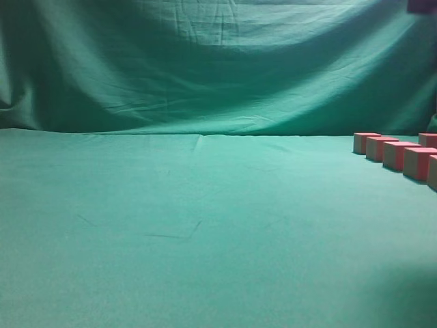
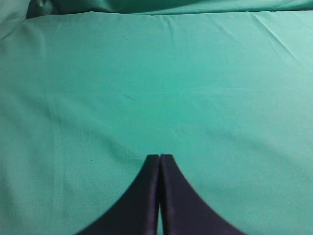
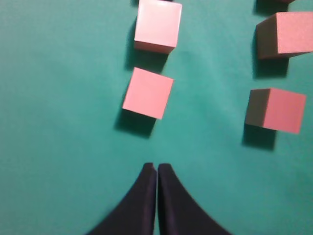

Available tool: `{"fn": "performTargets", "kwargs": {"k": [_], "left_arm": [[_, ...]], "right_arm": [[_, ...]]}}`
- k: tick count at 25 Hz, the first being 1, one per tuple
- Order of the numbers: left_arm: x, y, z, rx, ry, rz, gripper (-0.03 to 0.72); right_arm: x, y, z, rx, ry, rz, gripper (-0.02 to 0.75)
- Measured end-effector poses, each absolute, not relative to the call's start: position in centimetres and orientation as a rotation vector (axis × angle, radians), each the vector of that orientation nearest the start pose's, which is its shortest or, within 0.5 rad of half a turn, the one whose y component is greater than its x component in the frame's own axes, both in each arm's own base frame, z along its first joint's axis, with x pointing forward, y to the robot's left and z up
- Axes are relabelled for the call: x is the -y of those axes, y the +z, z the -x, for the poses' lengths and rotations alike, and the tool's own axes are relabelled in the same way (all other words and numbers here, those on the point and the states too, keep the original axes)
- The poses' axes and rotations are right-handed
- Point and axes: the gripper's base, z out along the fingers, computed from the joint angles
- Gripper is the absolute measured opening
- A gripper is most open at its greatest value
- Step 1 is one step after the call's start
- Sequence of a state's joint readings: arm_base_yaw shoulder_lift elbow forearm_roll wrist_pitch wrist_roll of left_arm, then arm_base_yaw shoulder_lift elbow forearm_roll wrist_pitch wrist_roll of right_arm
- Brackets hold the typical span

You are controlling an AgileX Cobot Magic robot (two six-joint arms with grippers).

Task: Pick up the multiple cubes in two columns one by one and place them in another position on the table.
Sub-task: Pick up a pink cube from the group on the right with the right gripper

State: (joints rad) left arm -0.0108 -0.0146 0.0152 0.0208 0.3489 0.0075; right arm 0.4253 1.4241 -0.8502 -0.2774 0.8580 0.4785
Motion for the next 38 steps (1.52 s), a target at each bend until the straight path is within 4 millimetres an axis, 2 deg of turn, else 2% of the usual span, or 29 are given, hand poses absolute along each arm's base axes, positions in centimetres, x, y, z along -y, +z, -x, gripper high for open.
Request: {"fn": "performTargets", "kwargs": {"k": [6, 7, 8, 9, 14, 17, 19, 23, 28, 38], "left_arm": [[0.0, 17.7, -5.3, -1.833, 0.018, -0.030, 0.000], [0.0, 17.7, -5.3, -1.833, 0.018, -0.030, 0.000], [0.0, 17.7, -5.3, -1.833, 0.018, -0.030, 0.000], [0.0, 17.7, -5.3, -1.833, 0.018, -0.030, 0.000], [0.0, 17.7, -5.3, -1.833, 0.018, -0.030, 0.000], [0.0, 17.7, -5.3, -1.833, 0.018, -0.030, 0.000], [0.0, 17.7, -5.3, -1.833, 0.018, -0.030, 0.000], [0.0, 17.7, -5.3, -1.833, 0.018, -0.030, 0.000], [0.0, 17.7, -5.3, -1.833, 0.018, -0.030, 0.000], [0.0, 17.7, -5.3, -1.833, 0.018, -0.030, 0.000]], "right_arm": [[-9.4, 21.9, -24.9, -2.742, -0.071, 0.144, 0.000], [-9.5, 22.0, -25.0, -2.725, -0.053, 0.133, 0.048], [-9.6, 22.1, -25.1, -2.716, -0.044, 0.129, 0.048], [-9.6, 22.1, -25.1, -2.714, -0.042, 0.127, 0.106], [-9.5, 22.0, -25.0, -2.731, -0.046, 0.064, 0.304], [-9.5, 22.0, -25.0, -2.732, -0.041, 0.041, 0.459], [-9.5, 22.0, -25.0, -2.732, -0.036, 0.018, 0.529], [-9.2, 22.0, -25.1, -2.732, -0.032, -0.021, 0.525], [-7.6, 21.2, -25.8, -2.772, -0.013, -0.159, 0.525], [-8.3, 18.2, -27.2, -2.822, 0.014, -0.132, 0.525]]}}
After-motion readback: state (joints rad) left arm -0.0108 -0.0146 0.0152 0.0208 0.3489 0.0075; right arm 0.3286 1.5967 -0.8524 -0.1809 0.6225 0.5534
